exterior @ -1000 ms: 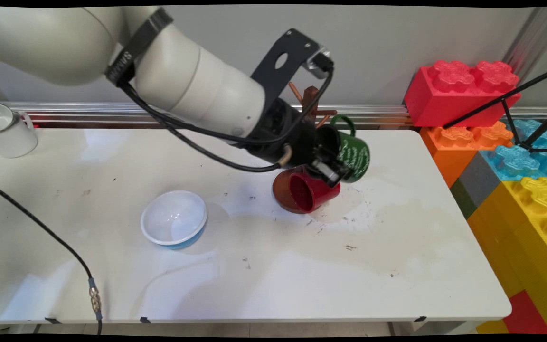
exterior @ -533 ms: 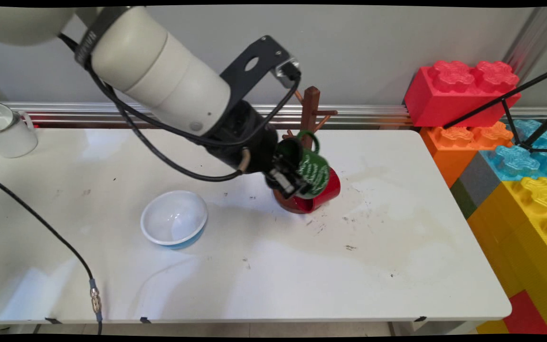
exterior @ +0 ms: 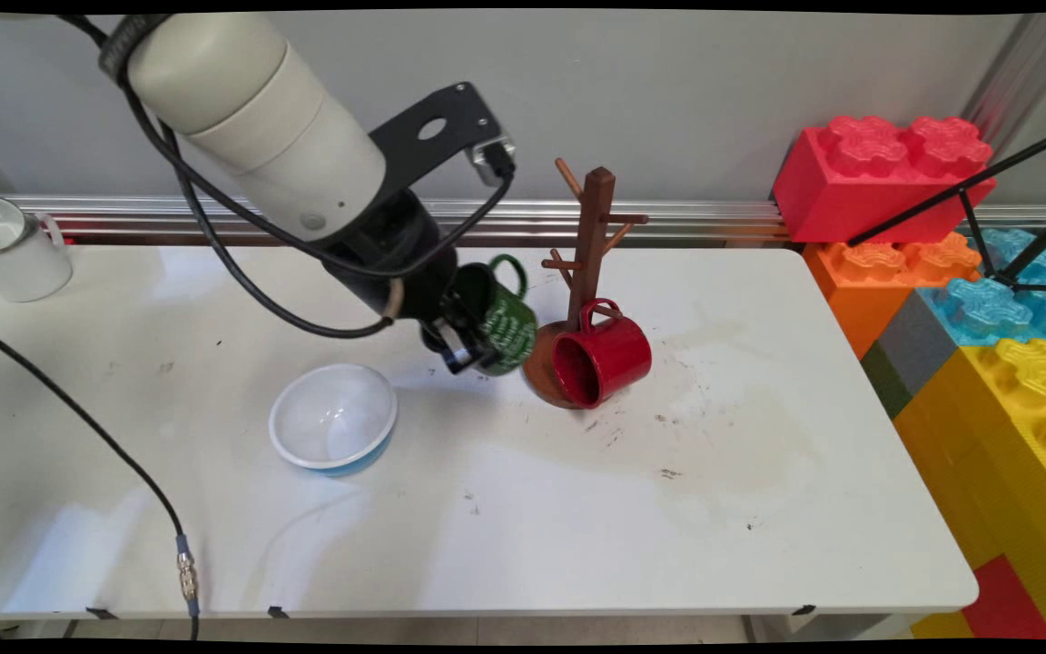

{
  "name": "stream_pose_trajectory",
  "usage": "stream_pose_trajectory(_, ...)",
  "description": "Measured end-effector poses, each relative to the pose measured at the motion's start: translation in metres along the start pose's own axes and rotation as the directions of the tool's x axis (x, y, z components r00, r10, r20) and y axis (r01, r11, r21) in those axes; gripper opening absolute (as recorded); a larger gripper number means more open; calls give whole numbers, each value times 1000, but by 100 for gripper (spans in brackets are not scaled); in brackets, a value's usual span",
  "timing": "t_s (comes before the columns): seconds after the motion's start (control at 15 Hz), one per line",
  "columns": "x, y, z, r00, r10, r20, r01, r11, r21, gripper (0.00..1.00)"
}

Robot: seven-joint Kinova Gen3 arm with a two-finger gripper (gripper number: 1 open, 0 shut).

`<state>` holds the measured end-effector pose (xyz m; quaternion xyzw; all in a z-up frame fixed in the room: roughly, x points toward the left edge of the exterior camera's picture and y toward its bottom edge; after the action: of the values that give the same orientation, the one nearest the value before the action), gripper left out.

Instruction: Place the picked object on the table

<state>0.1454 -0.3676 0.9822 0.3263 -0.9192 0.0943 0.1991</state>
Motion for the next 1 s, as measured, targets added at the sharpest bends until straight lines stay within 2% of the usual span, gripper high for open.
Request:
stream_pose_trajectory(0.27, -6, -27, 8, 995, 32, 97, -40, 996, 74, 0)
stream_pose_trajectory(0.53, -9, -58, 27, 981, 62, 186, -88, 987, 135, 0)
stream_pose_trajectory(0.8, -8, -86, 54, 963, 83, 255, -128, 978, 166, 0)
stream_pose_trajectory(1.0, -5, -102, 81, 950, 106, 294, -156, 976, 153, 0)
